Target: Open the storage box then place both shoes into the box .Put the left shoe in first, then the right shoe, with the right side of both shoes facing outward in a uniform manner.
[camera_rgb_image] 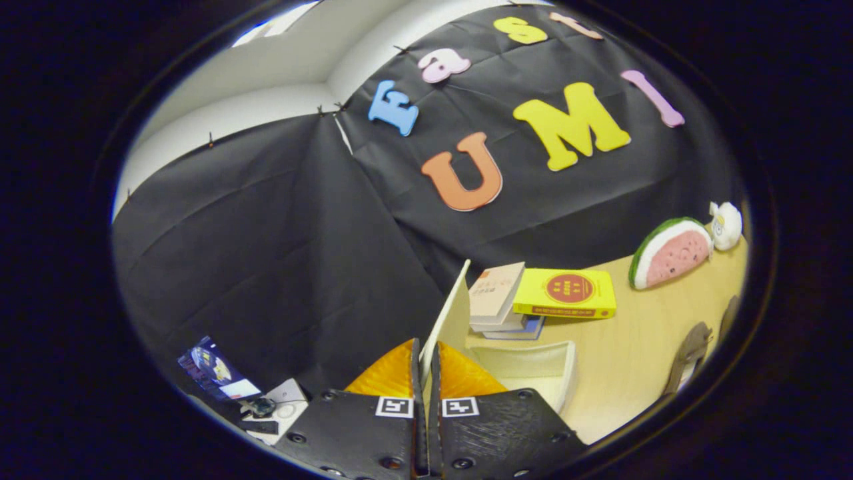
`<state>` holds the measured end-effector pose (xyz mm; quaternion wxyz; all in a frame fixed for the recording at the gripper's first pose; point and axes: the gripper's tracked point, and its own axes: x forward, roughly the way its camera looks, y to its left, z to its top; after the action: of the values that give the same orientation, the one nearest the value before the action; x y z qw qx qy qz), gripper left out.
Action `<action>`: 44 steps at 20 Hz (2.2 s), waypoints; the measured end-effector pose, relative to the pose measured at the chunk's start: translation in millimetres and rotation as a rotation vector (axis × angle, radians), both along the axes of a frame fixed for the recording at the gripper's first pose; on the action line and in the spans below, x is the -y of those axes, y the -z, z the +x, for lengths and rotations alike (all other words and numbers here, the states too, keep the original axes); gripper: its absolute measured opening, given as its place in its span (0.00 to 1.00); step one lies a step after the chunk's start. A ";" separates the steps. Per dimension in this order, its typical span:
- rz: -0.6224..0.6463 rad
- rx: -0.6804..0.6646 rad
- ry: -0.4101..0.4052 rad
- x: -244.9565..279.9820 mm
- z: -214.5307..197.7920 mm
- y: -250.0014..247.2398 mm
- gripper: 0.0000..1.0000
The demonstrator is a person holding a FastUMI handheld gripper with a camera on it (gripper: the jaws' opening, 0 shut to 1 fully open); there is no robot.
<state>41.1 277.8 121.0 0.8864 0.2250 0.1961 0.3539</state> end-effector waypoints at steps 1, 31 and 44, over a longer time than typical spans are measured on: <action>-0.015 0.012 -0.016 -14.9 -2.7 -5.0 0.01; -0.214 0.354 0.072 -38.5 -10.1 -9.6 0.95; -0.445 0.271 0.386 262.5 13.2 94.1 0.95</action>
<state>54.4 15.3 27.0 0.9826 0.0098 0.1024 0.1543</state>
